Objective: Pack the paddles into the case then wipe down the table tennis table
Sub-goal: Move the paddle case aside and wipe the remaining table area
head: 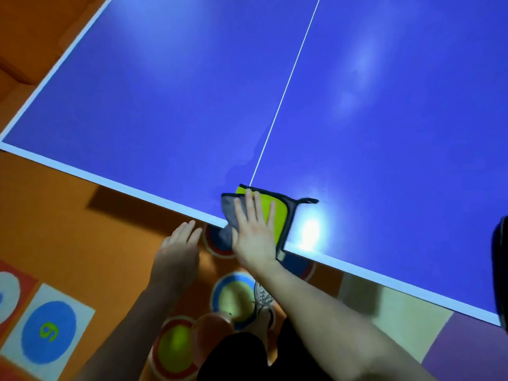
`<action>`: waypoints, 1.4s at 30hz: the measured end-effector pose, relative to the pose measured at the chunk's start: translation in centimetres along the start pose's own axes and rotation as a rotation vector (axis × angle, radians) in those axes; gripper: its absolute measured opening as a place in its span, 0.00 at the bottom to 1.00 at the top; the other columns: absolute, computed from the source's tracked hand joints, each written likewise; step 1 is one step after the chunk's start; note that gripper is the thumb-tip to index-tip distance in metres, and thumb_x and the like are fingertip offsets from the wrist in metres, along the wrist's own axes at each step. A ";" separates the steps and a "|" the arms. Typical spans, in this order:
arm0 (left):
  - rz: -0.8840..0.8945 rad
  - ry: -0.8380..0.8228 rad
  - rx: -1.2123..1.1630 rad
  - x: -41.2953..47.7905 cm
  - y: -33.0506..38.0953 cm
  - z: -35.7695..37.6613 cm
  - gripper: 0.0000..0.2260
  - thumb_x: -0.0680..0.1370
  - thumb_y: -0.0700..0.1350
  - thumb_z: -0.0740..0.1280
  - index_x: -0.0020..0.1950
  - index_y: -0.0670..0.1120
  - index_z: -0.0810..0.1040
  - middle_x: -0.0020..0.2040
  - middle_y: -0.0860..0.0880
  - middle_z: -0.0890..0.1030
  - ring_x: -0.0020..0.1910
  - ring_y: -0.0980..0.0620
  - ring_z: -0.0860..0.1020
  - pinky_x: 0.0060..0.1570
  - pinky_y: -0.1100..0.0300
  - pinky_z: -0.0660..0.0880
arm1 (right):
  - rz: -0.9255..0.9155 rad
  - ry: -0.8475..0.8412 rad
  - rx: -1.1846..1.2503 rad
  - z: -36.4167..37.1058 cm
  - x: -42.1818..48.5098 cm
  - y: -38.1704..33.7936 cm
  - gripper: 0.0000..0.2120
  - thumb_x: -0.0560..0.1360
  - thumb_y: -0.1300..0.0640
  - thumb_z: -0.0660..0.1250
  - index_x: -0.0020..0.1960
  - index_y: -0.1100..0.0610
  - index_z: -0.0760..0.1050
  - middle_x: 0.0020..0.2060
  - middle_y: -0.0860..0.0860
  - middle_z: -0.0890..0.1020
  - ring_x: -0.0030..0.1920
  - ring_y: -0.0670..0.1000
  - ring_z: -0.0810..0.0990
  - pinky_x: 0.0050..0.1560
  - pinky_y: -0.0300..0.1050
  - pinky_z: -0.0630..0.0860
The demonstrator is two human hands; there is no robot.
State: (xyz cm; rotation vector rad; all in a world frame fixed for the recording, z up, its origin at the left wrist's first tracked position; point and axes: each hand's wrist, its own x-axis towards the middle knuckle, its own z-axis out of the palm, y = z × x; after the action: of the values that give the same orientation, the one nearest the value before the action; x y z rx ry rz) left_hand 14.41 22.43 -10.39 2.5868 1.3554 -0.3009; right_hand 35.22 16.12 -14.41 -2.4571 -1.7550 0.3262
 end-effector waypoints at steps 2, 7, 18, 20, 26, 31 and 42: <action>-0.020 0.005 0.040 -0.1 0.3 -0.1 0.23 0.80 0.45 0.62 0.75 0.43 0.78 0.76 0.42 0.77 0.76 0.40 0.75 0.69 0.41 0.76 | -0.073 -0.029 0.081 0.1 2.6 -4.0 0.36 0.85 0.43 0.60 0.89 0.55 0.53 0.88 0.60 0.46 0.88 0.62 0.40 0.83 0.74 0.44; -0.065 -0.031 0.087 -0.2 2.9 -1.2 0.21 0.80 0.44 0.71 0.73 0.44 0.79 0.72 0.44 0.79 0.72 0.42 0.76 0.67 0.44 0.76 | -0.226 -0.019 0.090 0.5 1.8 -0.1 0.34 0.85 0.43 0.58 0.88 0.53 0.58 0.89 0.57 0.49 0.88 0.60 0.46 0.85 0.68 0.45; 0.032 0.128 -0.041 -0.5 12.3 2.7 0.25 0.77 0.39 0.74 0.74 0.37 0.77 0.69 0.40 0.79 0.70 0.40 0.77 0.68 0.43 0.78 | -0.079 0.057 0.013 -4.2 -11.2 22.7 0.33 0.85 0.45 0.61 0.88 0.49 0.60 0.89 0.53 0.54 0.89 0.55 0.49 0.85 0.65 0.54; 0.046 0.152 -0.063 -0.5 11.8 3.3 0.26 0.76 0.37 0.74 0.74 0.36 0.76 0.70 0.40 0.79 0.71 0.39 0.76 0.68 0.42 0.78 | -0.045 0.075 -0.007 -4.6 -8.7 23.8 0.32 0.85 0.44 0.60 0.87 0.48 0.61 0.88 0.52 0.55 0.89 0.54 0.49 0.86 0.64 0.54; 0.144 0.295 -0.117 -1.2 10.8 4.1 0.24 0.80 0.39 0.63 0.76 0.37 0.75 0.73 0.39 0.77 0.73 0.39 0.75 0.70 0.44 0.77 | 0.245 0.174 0.004 -6.1 7.9 25.2 0.33 0.84 0.39 0.52 0.86 0.50 0.65 0.87 0.55 0.60 0.87 0.58 0.57 0.85 0.67 0.53; 0.212 0.253 -0.100 -1.5 9.7 4.4 0.28 0.80 0.41 0.66 0.81 0.40 0.71 0.78 0.43 0.74 0.79 0.43 0.71 0.74 0.45 0.73 | 0.293 0.152 0.051 -6.9 20.1 18.4 0.34 0.85 0.39 0.50 0.88 0.51 0.60 0.88 0.56 0.54 0.88 0.59 0.50 0.85 0.69 0.45; 0.156 0.321 -0.082 0.6 11.5 3.1 0.16 0.81 0.44 0.66 0.63 0.36 0.83 0.59 0.38 0.83 0.57 0.35 0.81 0.63 0.42 0.76 | -0.270 0.089 0.027 -4.9 7.5 15.2 0.31 0.82 0.47 0.62 0.85 0.50 0.67 0.87 0.53 0.60 0.88 0.55 0.55 0.86 0.63 0.51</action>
State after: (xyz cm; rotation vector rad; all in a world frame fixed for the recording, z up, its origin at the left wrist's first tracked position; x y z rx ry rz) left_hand 23.98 15.68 -12.57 2.7347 1.2145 0.1987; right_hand 52.69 18.45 -13.64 -2.1425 -1.9955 0.2096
